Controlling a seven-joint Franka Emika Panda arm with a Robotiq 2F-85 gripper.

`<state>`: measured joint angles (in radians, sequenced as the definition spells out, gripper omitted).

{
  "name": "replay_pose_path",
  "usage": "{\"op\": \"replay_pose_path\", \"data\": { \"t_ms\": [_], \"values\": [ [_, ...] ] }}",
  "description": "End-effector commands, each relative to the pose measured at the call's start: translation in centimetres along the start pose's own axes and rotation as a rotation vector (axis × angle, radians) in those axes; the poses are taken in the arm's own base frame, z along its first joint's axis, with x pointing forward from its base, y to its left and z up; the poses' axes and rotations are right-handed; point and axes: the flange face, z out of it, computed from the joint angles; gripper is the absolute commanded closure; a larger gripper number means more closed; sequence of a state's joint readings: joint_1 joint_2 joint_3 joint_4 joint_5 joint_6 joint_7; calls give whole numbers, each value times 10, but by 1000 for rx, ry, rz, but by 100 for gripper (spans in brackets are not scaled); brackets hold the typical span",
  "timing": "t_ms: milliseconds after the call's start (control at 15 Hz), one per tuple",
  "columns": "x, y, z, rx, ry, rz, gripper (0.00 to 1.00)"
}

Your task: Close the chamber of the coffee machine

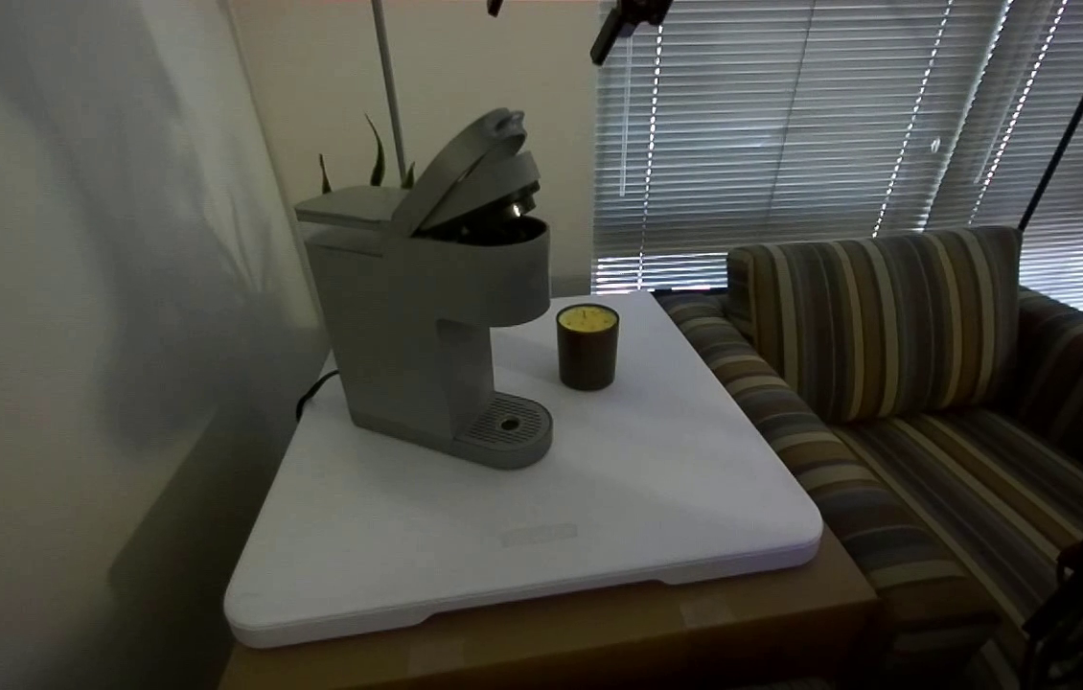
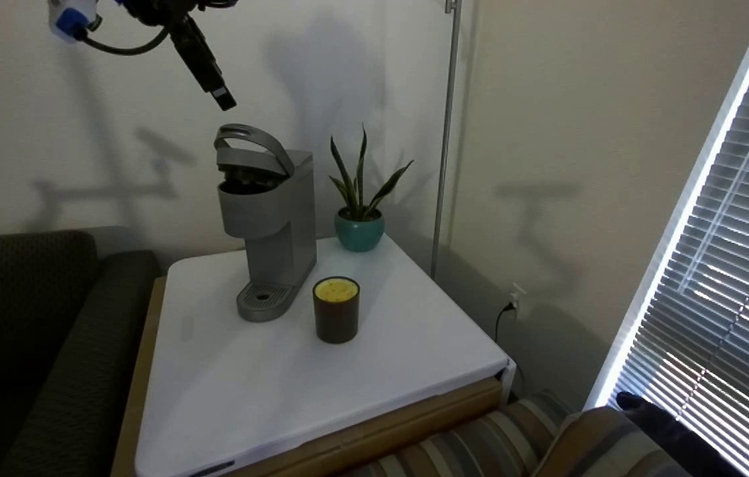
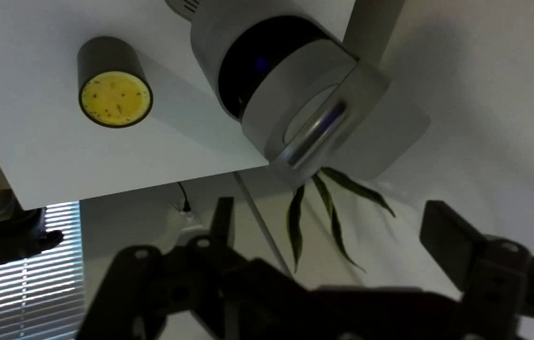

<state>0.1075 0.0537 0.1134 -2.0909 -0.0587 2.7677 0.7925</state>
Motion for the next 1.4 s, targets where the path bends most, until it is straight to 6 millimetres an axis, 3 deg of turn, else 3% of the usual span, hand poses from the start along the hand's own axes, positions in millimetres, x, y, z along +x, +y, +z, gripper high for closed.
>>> {"op": "replay_pose_path", "data": {
  "t_ms": [0,400,733,1000,1067,1133,1333],
  "values": [
    [28,-1,2,-16,65,193,0],
    [44,-29,19,49,66,393,0],
    [41,-50,58,67,46,402,0],
    [47,-61,73,71,63,380,0],
    [49,-64,73,74,72,373,25],
    [50,-67,73,78,77,365,26],
    [54,-74,65,64,67,396,48]
  ]
}}
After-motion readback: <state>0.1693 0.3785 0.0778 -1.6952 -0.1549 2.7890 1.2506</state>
